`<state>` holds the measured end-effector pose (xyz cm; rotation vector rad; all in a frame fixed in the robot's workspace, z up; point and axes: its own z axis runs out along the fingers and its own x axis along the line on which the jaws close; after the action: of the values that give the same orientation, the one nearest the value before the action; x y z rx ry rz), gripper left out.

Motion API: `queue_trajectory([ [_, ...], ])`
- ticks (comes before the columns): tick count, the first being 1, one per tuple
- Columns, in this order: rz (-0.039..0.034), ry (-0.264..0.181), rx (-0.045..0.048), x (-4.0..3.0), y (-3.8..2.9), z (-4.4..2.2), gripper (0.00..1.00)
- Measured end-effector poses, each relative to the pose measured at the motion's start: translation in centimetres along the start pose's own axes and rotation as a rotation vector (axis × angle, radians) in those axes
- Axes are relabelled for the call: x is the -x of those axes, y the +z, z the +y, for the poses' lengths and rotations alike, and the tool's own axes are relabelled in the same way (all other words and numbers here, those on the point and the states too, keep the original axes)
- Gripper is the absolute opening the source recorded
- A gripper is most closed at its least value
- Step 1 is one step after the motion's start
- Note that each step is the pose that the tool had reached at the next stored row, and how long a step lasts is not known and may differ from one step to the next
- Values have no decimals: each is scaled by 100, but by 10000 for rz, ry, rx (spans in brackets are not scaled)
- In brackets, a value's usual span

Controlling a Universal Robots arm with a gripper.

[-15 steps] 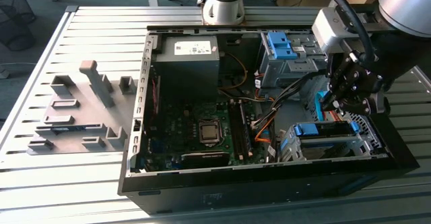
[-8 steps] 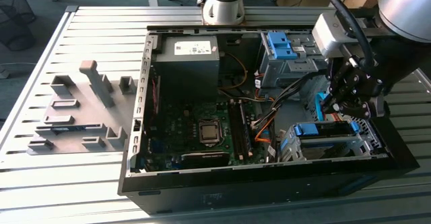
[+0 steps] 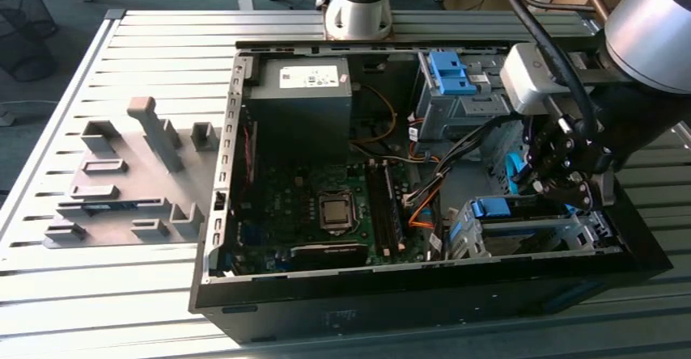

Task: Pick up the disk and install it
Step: 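Insert the second disk wire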

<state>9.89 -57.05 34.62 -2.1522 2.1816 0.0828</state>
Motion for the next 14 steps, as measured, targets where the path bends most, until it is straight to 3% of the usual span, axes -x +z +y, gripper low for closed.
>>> queue_trajectory([
  [14,-16,-45,7,-29,54,-29,16],
])
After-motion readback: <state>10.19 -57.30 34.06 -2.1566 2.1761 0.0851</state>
